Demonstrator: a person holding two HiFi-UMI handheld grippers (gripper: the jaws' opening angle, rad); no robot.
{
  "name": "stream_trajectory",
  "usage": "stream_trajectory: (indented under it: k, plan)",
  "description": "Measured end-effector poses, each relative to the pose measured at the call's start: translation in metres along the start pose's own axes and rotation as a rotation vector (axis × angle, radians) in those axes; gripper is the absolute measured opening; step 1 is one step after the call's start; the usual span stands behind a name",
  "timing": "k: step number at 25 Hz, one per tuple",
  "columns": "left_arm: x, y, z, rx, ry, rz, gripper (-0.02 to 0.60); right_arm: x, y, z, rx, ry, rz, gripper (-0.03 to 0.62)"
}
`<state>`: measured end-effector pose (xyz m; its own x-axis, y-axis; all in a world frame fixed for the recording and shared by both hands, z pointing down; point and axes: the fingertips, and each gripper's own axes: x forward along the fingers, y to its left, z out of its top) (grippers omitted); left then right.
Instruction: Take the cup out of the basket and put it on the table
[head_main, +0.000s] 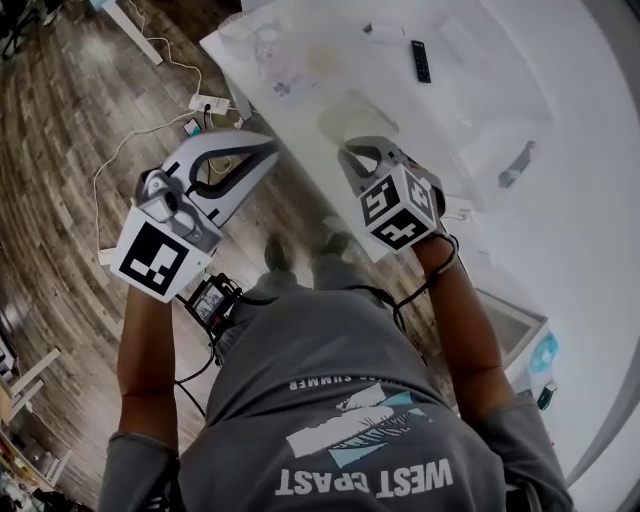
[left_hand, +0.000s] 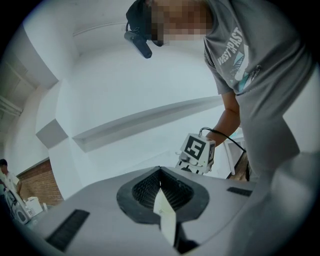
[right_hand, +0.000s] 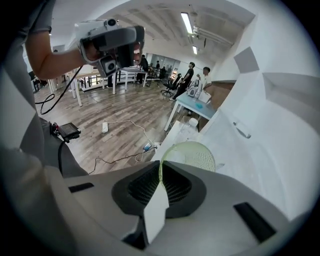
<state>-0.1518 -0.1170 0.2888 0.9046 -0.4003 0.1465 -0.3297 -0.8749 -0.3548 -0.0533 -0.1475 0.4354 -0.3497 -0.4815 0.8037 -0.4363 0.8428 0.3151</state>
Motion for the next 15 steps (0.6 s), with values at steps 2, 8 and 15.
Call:
stream_trajectory:
  k: [2,8,15]
  plan:
    - [-0.004,-0.001,-0.005,-0.012,0.006,0.003,0.009,0.018,0.005,-0.012,0.011,0.033,0.024,0.029]
    - [-0.016,-0.006,-0.016,-0.040,0.023,0.009,0.009,0.068,0.020,-0.050,0.047,0.142,0.100,0.029]
    - [-0.029,-0.010,-0.022,-0.061,0.030,0.028,0.009,0.105,0.036,-0.083,0.072,0.266,0.191,0.029]
